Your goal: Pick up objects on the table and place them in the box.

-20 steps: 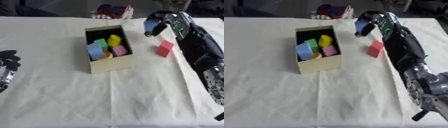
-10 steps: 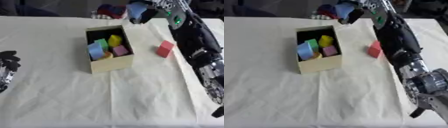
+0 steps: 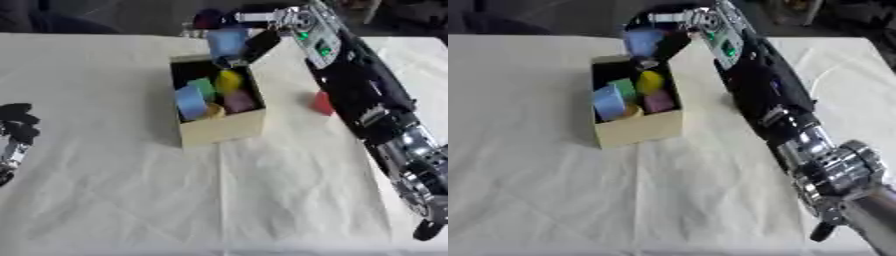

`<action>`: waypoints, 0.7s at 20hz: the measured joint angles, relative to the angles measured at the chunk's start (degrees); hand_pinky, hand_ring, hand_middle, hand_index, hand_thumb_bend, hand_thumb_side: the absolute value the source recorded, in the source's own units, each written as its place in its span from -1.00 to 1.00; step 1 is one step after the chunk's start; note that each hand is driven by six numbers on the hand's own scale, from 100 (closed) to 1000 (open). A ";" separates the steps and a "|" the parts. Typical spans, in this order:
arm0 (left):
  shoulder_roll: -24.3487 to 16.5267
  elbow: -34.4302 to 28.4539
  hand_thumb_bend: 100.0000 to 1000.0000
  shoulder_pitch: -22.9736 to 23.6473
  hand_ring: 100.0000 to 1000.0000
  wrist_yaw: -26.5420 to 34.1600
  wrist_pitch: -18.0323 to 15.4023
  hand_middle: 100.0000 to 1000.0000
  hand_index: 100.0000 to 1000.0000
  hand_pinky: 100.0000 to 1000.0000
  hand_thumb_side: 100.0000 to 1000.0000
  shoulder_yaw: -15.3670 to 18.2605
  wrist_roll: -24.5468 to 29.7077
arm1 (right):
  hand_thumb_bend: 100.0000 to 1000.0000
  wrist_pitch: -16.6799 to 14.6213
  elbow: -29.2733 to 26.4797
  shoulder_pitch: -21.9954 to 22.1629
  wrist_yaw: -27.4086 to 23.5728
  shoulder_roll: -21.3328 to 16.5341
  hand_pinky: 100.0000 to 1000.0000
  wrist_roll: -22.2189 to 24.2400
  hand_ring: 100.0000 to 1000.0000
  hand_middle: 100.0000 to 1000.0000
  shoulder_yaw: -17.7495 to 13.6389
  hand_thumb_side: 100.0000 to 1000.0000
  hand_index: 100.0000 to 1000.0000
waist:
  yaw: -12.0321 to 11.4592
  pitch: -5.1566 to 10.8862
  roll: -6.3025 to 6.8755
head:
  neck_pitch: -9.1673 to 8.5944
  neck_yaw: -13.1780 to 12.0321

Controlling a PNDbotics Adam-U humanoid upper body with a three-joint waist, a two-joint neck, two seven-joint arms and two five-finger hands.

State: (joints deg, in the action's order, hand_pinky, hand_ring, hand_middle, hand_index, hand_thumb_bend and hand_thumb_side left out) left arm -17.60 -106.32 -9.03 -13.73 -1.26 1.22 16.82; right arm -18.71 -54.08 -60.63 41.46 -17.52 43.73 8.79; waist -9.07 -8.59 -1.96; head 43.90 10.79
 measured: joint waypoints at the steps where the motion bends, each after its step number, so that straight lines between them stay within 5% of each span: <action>1: 0.00 0.00 -0.83 0.02 0.24 0.00 0.00 0.24 0.65 0.67 0.22 0.00 0.00 | -0.30 -0.19 -0.49 0.18 0.31 0.00 0.78 0.20 0.82 0.82 0.23 -0.04 0.99 | 0.11 0.08 -0.08 | 0.00 0.00; 6: 0.01 0.00 -0.83 0.27 0.24 -0.01 0.01 0.24 0.65 0.67 0.22 0.01 -0.01 | -0.33 -0.92 -4.61 2.06 -0.38 -1.71 0.77 -0.44 0.79 0.77 0.43 -0.08 0.98 | 0.87 0.13 -0.32 | 0.00 -0.10; 14: -0.02 0.00 -0.83 1.12 0.25 -0.39 0.29 0.24 0.65 0.67 0.22 0.52 -0.30 | -0.40 0.88 -16.35 13.35 -6.07 -13.47 0.76 -1.24 0.79 0.77 -1.62 -0.13 0.98 | 3.59 0.82 -1.28 | 0.00 -1.48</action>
State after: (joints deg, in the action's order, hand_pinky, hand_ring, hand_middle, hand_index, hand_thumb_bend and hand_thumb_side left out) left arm -17.62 -106.32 -7.91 -14.11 -0.98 1.74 16.52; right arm -17.83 -70.43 -47.28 35.39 -30.99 42.49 7.17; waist -5.48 -7.77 -3.24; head 43.90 9.31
